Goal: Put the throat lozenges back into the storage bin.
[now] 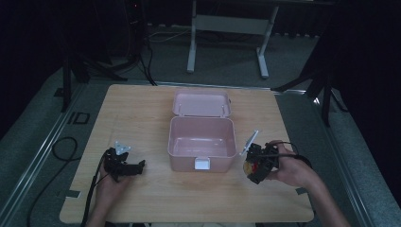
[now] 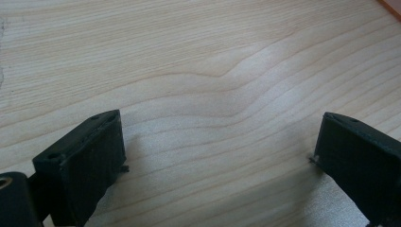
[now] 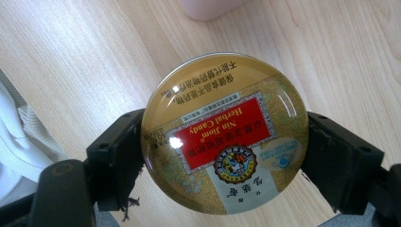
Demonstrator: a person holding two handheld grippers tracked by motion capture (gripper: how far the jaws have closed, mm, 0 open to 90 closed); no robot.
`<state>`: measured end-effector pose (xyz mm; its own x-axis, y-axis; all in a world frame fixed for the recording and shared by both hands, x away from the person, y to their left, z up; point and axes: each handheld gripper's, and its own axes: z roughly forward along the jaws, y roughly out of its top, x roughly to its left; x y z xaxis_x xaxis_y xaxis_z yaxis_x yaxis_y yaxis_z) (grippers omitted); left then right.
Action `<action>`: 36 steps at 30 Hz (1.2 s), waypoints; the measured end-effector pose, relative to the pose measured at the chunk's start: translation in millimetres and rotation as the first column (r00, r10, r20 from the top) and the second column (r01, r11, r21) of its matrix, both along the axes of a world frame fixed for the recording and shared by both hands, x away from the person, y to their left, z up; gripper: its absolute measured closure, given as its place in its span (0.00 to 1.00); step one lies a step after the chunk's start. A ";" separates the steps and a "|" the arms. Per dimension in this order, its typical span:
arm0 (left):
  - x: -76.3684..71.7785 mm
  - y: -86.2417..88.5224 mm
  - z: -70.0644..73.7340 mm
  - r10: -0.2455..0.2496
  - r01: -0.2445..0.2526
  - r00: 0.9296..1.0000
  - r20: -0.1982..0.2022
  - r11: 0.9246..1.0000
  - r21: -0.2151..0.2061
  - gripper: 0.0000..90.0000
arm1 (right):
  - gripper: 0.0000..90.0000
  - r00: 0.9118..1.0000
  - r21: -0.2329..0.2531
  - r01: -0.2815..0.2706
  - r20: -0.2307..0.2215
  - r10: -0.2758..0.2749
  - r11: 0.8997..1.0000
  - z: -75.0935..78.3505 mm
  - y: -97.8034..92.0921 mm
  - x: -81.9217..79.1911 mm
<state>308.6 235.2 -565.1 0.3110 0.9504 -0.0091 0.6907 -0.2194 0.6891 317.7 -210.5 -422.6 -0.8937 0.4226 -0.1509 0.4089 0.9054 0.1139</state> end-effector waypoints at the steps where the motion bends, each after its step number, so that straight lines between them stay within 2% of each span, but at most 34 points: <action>1: 0.0 0.0 0.0 0.000 0.000 1.000 0.000 1.000 0.001 0.03 | 0.22 1.000 0.001 0.000 0.000 0.000 1.000 1.2 -0.2 0.8; 11: 0.0 0.1 0.0 -0.001 0.001 1.000 -0.001 1.000 0.001 0.03 | 0.22 1.000 0.026 -0.005 -0.013 0.005 1.000 11.1 -1.5 7.9; 36: 0.0 -0.1 -0.1 0.001 -0.001 1.000 0.001 1.000 -0.001 0.03 | 0.22 0.999 0.020 -0.031 -0.006 0.032 0.999 31.8 8.1 19.8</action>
